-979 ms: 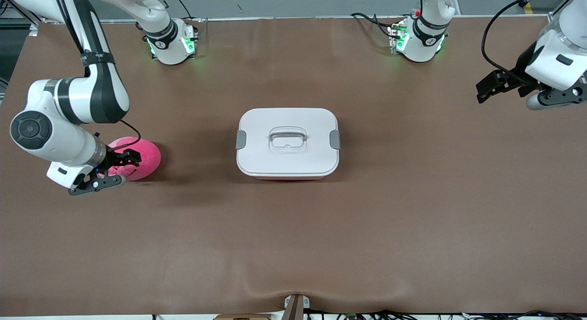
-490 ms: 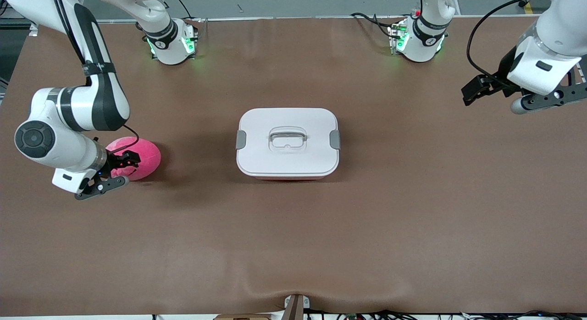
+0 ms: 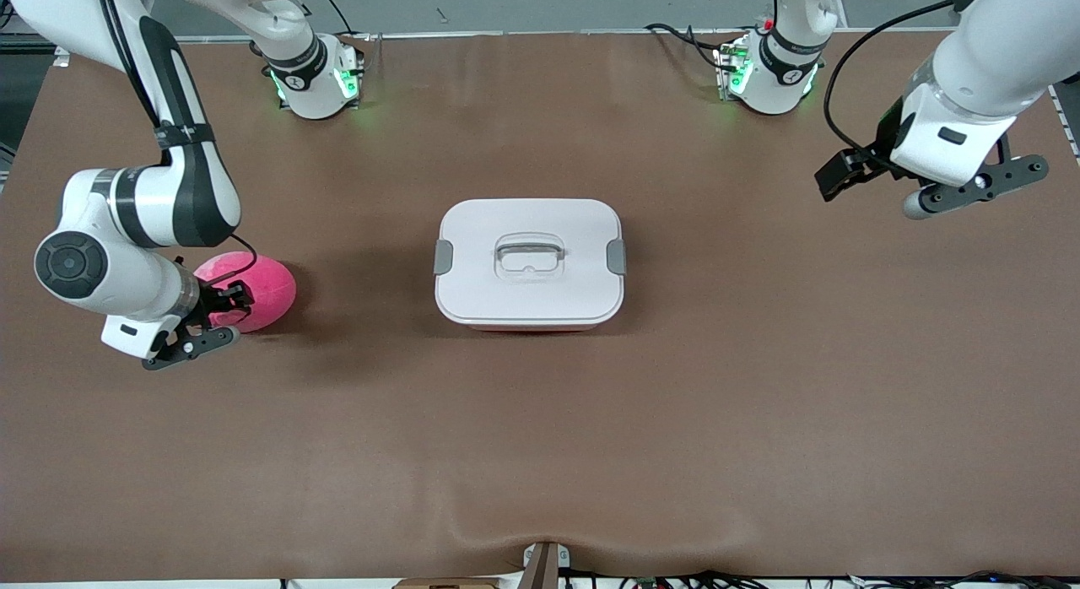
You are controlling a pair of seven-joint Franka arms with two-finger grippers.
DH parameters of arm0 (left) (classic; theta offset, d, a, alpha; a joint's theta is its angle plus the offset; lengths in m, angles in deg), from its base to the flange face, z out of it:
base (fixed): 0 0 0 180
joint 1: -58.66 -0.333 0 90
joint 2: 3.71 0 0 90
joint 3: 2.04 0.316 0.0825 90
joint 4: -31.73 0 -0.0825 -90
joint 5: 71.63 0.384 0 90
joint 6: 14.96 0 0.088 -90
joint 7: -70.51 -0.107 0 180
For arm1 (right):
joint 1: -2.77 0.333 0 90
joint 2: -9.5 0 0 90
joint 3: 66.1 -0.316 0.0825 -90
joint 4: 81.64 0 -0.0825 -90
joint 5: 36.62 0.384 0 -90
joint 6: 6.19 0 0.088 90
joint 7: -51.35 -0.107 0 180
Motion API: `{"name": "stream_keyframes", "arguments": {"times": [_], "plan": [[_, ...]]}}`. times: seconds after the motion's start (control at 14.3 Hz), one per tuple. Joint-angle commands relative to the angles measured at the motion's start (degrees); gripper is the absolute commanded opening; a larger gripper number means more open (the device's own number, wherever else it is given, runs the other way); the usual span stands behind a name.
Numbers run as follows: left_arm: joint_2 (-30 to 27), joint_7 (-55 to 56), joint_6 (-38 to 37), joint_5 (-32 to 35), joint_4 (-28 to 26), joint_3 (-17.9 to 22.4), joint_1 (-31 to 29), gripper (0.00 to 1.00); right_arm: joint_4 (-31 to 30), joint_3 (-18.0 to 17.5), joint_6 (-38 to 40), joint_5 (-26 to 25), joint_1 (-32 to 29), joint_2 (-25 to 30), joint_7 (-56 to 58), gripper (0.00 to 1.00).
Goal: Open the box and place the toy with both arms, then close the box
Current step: 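Grasp the toy with the right gripper while the left gripper reaches the lid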
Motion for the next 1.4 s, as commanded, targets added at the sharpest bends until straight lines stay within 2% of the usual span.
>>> {"name": "stream_keyframes", "arguments": {"times": [0.0, 0.14, 0.21, 0.28, 0.42, 0.56, 0.63, 0.98, 1.33], "plan": [[0.8, 3.5, 0.8, -1.0, 0.6, -1.3, 0.0, 1.00, 0.3, -0.5, -0.2, -1.0, -0.9, -0.8, 0.5, 0.62], [1.3, 6.8, 1.5, -1.0, 0.5, -2.8, 0.0, 1.00, 0.4, -0.4, -0.1, -1.0, -0.6, -1.3, 0.4, 0.61], [1.8, 9.2, 2.2, -1.0, 0.3, -3.4, 0.0, 1.00, 0.3, -0.4, 0.0, -1.0, -0.6, -1.3, 0.4, 0.56], [2.1, 11.1, 2.7, -1.0, 0.3, -4.2, 0.0, 1.00, 0.4, -0.4, 0.1, -1.0, -0.6, -1.3, 0.4, 0.49], [3.1, 15.1, 3.9, -1.0, 0.2, -5.6, 0.0, 1.00, 0.4, -0.4, 0.2, -1.0, -0.6, -1.3, 0.5, 0.24], [4.0, 19.5, 5.2, -0.9, 0.2, -7.3, 0.0, 1.00, 0.2, -0.5, 0.3, -1.0, -0.9, -1.3, 0.5, 0.05], [4.6, 21.2, 5.3, -0.9, 0.2, -7.9, 0.0, 1.00, 0.3, -0.5, 0.3, -1.0, -0.8, -1.4, 0.6, 0.00], [6.9, 32.5, 8.4, -0.6, -0.2, -11.8, 0.3, 1.00, 0.5, -0.4, 1.6, -0.2, -1.0, -1.0, 0.3, 0.00], [10.3, 47.7, 13.3, 0.0, -0.2, -12.7, 4.1, 1.00, 4.2, -0.6, 6.6, -0.1, -1.3, 0.9, 0.2, 0.00]]}}
